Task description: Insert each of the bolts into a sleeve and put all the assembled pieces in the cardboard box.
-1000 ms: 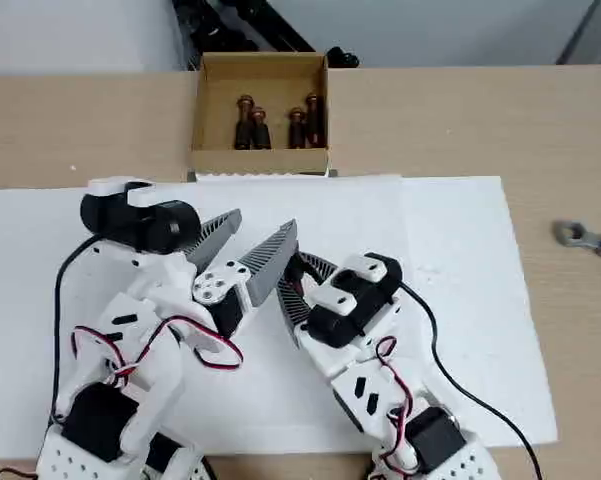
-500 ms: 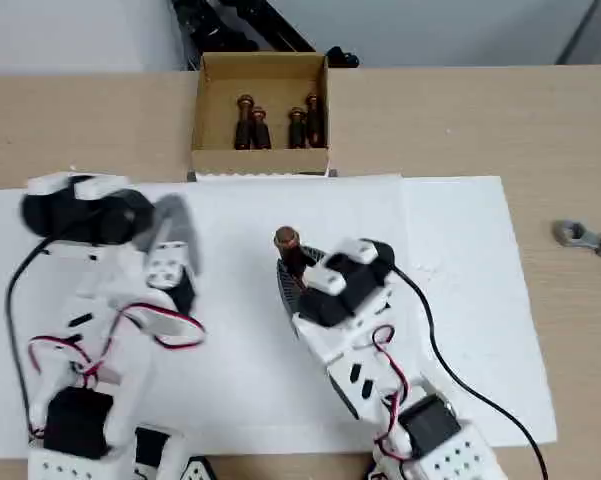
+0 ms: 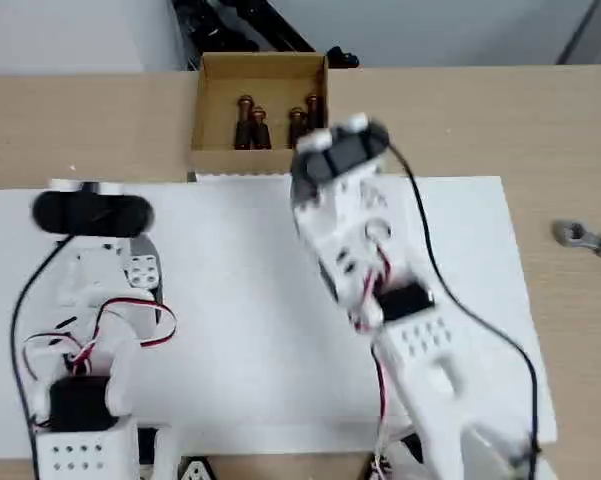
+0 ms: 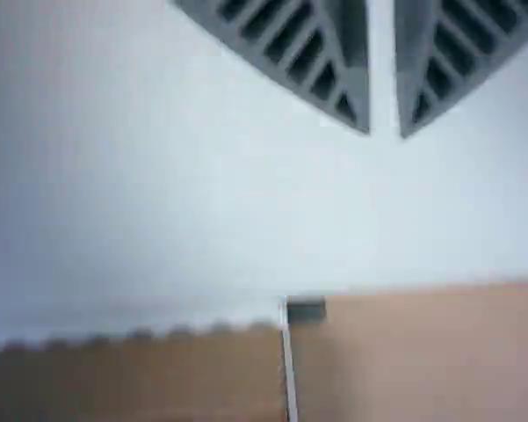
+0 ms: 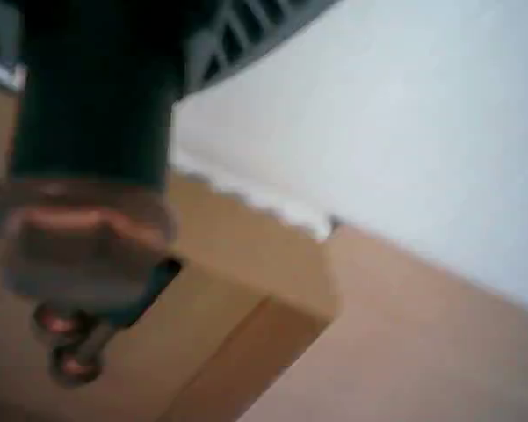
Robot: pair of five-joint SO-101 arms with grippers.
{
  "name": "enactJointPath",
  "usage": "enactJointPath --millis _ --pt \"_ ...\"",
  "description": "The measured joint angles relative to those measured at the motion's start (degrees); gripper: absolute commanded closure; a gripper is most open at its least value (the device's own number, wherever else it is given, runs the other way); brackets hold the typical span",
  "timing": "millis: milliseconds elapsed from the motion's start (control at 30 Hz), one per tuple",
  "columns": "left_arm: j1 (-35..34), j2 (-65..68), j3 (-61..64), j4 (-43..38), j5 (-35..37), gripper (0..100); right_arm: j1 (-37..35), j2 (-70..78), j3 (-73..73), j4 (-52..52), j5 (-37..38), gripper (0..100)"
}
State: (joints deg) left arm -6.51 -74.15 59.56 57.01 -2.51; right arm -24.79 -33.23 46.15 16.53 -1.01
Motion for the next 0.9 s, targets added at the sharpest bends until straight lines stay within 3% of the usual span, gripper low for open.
enactJointPath --millis 667,900 --pt "-0.35 0.0 1.76 0.62 0.35 100 2.29 62.95 -61.71 0.18 0.0 99.5" --pt "-1.23 0.0 1.76 3.6 0.35 100 2.37 80.26 -81.76 9.85 0.0 99.3"
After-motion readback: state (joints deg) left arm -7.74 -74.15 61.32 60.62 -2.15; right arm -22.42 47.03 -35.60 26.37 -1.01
